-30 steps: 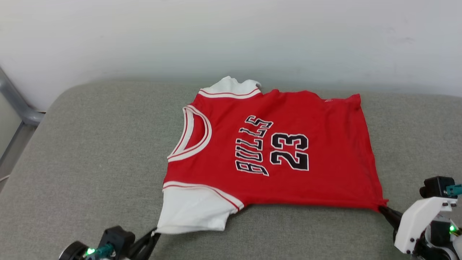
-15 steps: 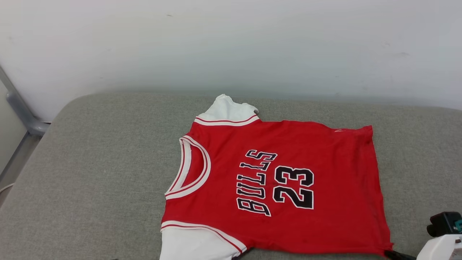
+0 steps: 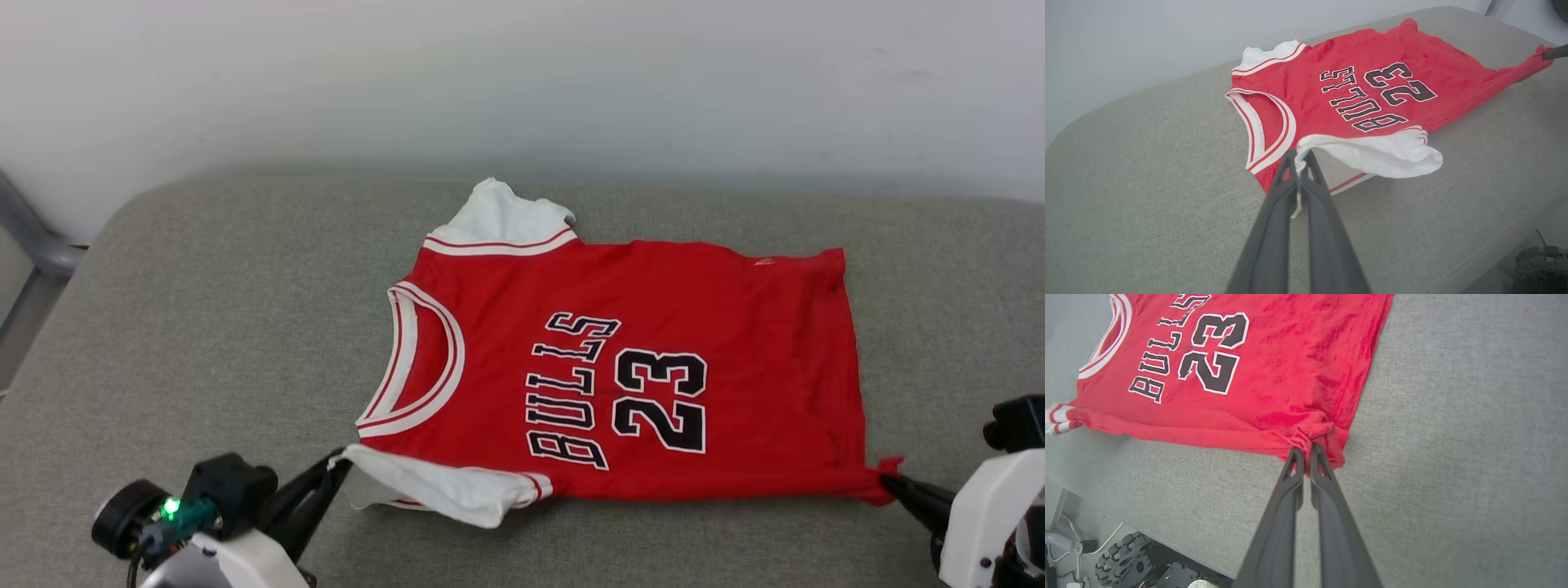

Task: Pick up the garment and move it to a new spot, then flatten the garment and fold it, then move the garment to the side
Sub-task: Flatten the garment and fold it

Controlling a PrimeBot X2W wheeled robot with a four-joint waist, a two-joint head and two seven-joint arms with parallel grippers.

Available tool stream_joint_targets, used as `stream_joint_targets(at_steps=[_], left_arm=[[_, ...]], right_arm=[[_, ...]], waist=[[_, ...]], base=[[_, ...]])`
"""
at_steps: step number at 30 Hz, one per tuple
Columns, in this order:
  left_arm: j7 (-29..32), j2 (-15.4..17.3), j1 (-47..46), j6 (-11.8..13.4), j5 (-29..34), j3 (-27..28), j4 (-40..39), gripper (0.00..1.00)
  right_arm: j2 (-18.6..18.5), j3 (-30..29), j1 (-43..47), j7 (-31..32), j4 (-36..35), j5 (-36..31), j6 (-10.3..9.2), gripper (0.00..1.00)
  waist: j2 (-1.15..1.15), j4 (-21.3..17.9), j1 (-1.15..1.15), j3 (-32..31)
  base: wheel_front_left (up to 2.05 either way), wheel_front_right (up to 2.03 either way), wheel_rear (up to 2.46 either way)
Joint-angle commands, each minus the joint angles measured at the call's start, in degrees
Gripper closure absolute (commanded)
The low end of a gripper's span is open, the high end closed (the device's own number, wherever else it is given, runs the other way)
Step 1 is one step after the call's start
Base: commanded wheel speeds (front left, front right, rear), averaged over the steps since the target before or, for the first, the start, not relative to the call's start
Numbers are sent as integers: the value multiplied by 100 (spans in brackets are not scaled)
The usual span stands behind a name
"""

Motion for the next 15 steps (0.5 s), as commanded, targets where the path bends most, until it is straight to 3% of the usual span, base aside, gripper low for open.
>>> stream_joint_targets(at_steps=[1,15], left_arm=[[-17,-17,-326,-50,48,32,111,100],[84,-189,-2296,-363,93,-324,1400,100]], right_arm=[[77,-37,-272,61,-38,-88,-6,100],[286,210,-1699,172,649,-723,-7,100]], waist=[[0,-55,0,302],[0,-171,0,1355]], base=[[0,0,0],[0,0,0]])
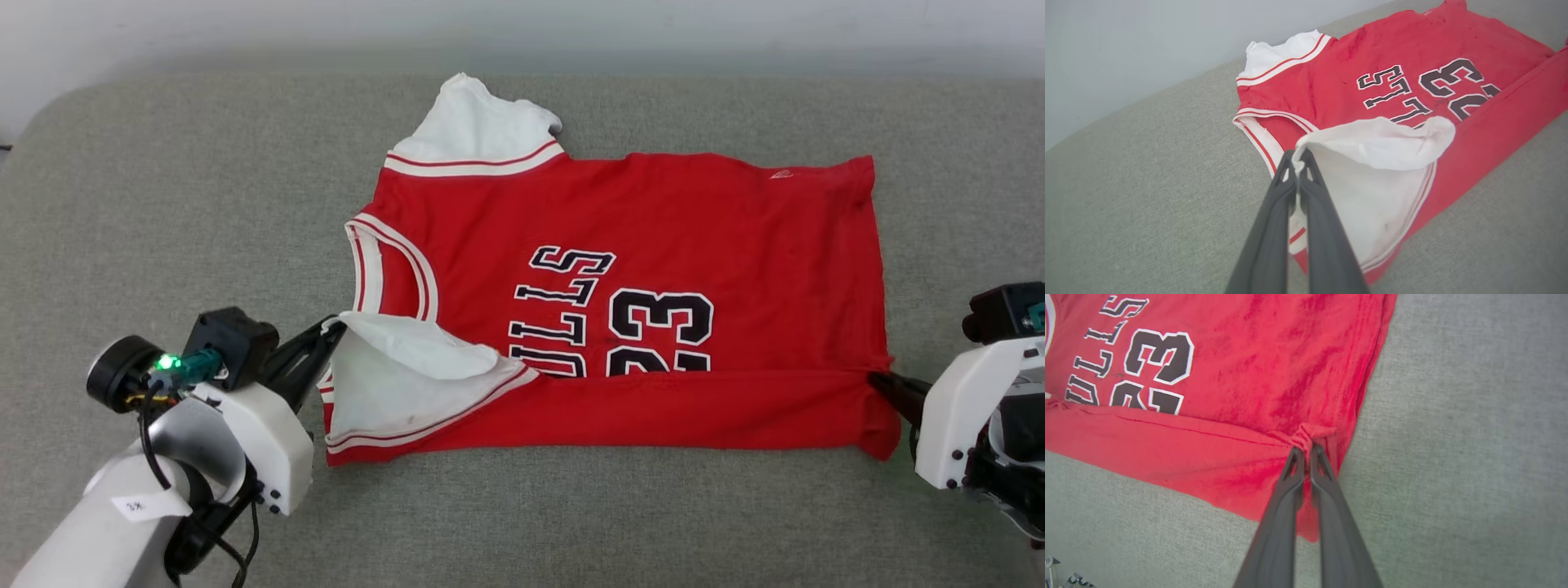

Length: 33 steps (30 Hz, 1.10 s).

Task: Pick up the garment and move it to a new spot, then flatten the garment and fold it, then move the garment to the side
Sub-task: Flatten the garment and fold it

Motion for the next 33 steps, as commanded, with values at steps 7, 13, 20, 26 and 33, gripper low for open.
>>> stream_joint_targets(at_steps=[7,13,20,26,33], left_arm=[[-211,-122,-736,-68,-39,-235,744,100],[-327,-347,-1058,-74,-107,-457,1494,100],[-749,-690,-1247,180,-70,-393,2190,0],[-1281,-904,-1002,478,-308,-90,2360,0],[-1572,-1028,-254,946,-583,182,1911,0]], right_arm=[[67,94,-409,-149,313,-168,-7,100],[110,135,-495,-247,525,-196,-7,100],[104,205,-492,-526,585,-216,-7,0],[45,290,-273,-891,437,-317,-7,0],[32,330,184,-1036,60,-818,-7,0]], waist=[[0,-47,-1,344],[0,-50,-1,390],[0,-31,-1,245],[0,-20,-1,-115],[0,-51,-1,-524]], base=[[0,0,0],[0,0,0],[0,0,0],[0,0,0],[0,0,0]])
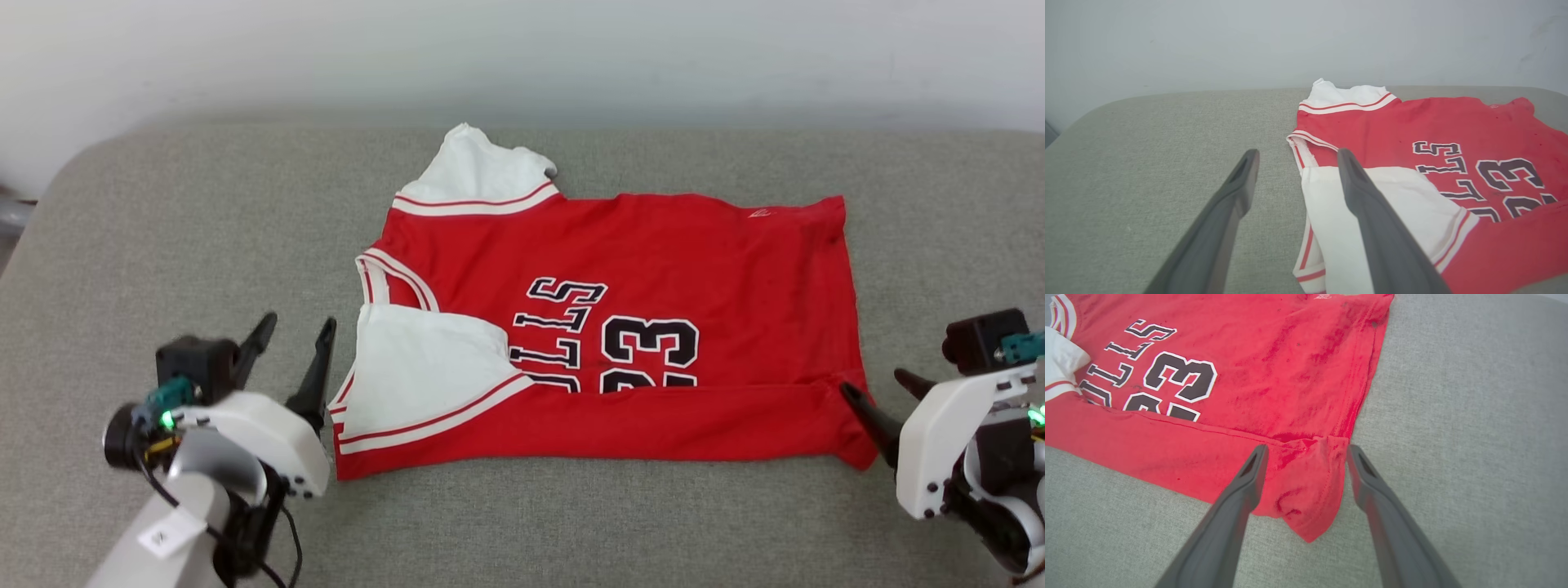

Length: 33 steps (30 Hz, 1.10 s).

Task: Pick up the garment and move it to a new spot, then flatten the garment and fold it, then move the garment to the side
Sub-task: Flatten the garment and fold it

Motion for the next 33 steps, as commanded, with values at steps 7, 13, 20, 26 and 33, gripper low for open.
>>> stream_joint_targets(at_steps=[7,13,20,26,33], left_arm=[[162,-10,1106,448,-250,51,-851,0],[523,147,1606,659,-259,-69,-1249,0],[983,248,1539,782,-183,-241,-1320,0],[1128,273,1340,935,-72,-253,-1022,0],[1459,285,1302,881,-99,-440,-583,52]], right_arm=[[209,-301,569,204,-588,-600,-7,0],[477,-621,911,764,-967,-1044,-7,0],[777,-886,1067,1118,-1506,-1302,-7,0],[883,-990,1039,1180,-1745,-1369,-7,0],[945,-1050,1133,1196,-1905,-1384,-7,0]], waist=[[0,-38,0,-173],[0,-65,0,-75],[0,-132,0,201],[0,-205,0,461],[0,-244,0,618]], base=[[0,0,0],[0,0,0],[0,0,0],[0,0,0],[0,0,0]])
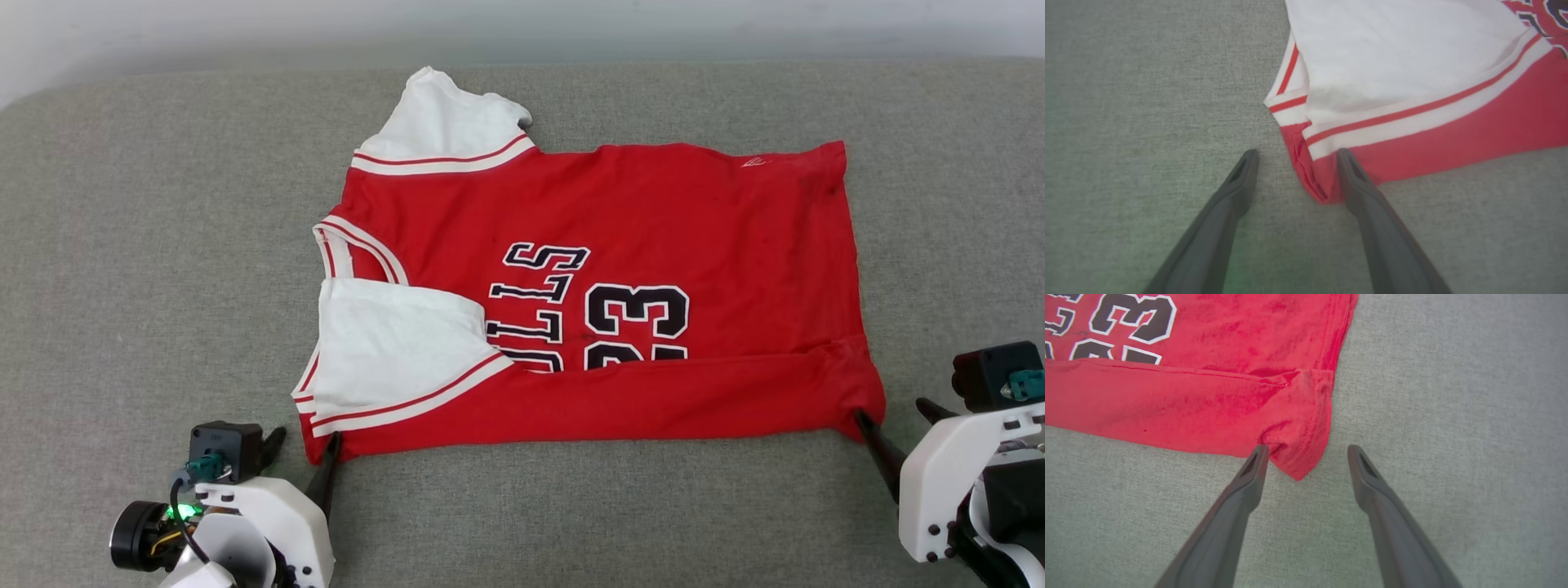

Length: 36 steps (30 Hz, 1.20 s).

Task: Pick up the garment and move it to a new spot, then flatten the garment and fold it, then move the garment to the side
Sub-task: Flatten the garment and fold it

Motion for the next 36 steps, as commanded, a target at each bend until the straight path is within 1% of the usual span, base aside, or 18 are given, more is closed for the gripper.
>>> stream_joint_targets(at_steps=[1,4,8,13,16,24,33,34,35,36], left_arm=[[212,-11,62,-66,-69,-124,213,100],[235,-52,102,-189,-127,-192,271,100],[-72,-33,89,-170,-94,-79,149,100],[-453,-43,24,-130,-50,46,-290,100],[-554,-9,15,-97,4,69,-584,100],[-535,78,63,-21,74,42,-1043,100],[-514,124,26,-9,120,-12,-1151,100],[-506,128,13,-11,130,-18,-1142,100],[-504,138,2,-15,132,-26,-1126,100],[-499,144,-12,-24,128,-33,-1113,100]], right_arm=[[1,-15,70,-12,-32,-46,-7,0],[-29,-30,104,-30,4,-66,-7,0],[-86,-57,119,-31,116,-132,-7,0],[23,-187,34,38,357,-258,-6,0],[12,-199,-52,74,560,-336,-7,0],[161,-268,-268,106,1088,-489,-7,0],[327,-249,-485,15,1677,-604,-7,0],[328,-245,-494,23,1741,-611,-7,12],[342,-238,-499,47,1818,-605,-7,47],[351,-223,-502,69,1888,-594,-7,100]], waist=[[0,0,0,15],[0,31,0,-54],[0,98,0,-225],[0,220,0,-360],[0,296,0,-375],[0,437,0,-277],[0,523,0,-58],[0,530,0,-41],[0,535,0,-27],[0,539,0,-17]], base=[[0,0,0],[0,0,0],[0,0,0],[0,0,0],[0,0,0],[0,0,0],[0,0,0],[0,0,0],[0,0,0],[0,0,0]])
